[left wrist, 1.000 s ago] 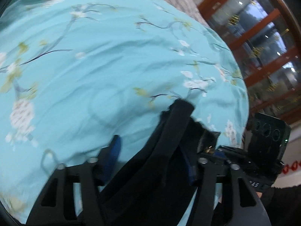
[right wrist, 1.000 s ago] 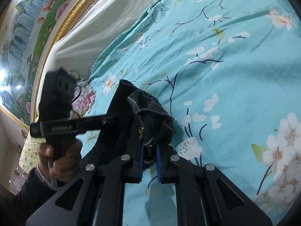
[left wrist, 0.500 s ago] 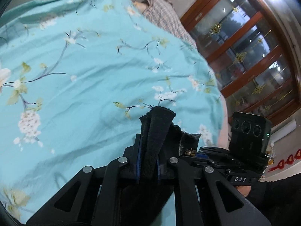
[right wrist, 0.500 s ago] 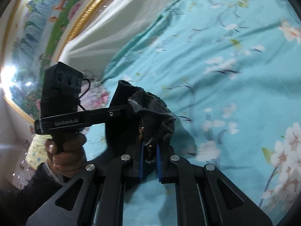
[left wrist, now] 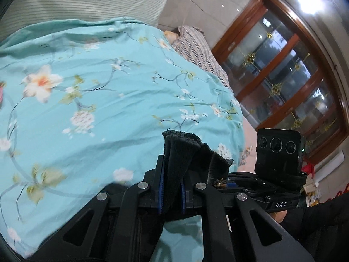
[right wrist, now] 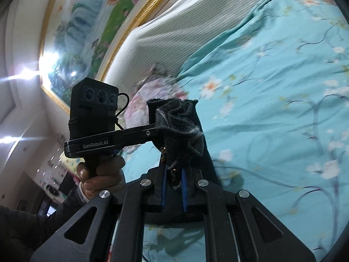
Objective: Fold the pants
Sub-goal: 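Lift the cuffs with both tools and fold them toward the waistband, opening the right tool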
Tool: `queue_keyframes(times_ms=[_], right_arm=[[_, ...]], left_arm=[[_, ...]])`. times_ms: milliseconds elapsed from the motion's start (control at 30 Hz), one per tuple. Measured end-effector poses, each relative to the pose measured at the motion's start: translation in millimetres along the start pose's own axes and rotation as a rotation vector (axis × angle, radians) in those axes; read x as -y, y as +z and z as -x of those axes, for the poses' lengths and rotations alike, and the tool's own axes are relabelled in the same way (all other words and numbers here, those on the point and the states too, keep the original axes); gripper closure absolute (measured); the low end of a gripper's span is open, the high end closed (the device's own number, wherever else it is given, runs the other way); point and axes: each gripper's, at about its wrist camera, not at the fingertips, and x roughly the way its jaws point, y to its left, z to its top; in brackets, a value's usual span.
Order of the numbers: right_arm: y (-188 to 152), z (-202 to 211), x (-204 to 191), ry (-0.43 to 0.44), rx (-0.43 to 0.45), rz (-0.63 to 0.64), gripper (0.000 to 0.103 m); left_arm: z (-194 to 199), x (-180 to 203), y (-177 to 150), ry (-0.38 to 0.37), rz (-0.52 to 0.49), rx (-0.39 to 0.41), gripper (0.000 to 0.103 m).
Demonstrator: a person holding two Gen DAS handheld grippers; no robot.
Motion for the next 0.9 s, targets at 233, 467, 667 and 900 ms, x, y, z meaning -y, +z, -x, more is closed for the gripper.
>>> queue_keyframes(times_ms=[233,467,667,900], right_arm=[[-18,-39,-18,0.042,-0.087,0.022,0.091],[-43,-73,-21,0.044,-0.159,0.02,0.091],[-62,-105,-19,0.023,-0.238,0.028,0.09],[-73,-120,-21,-0.008,-0.285,0.057,0.088]], left_arm=[[28,-26,-40,0.036,0.081,0.043,0.093],[38,-63,-84,0.074,0.177,0.047,0.093],[38,-86,-112,0.098,0.251,0.048,0.093],[42,-99,-132,0.109,0.3,0.059,0.092]])
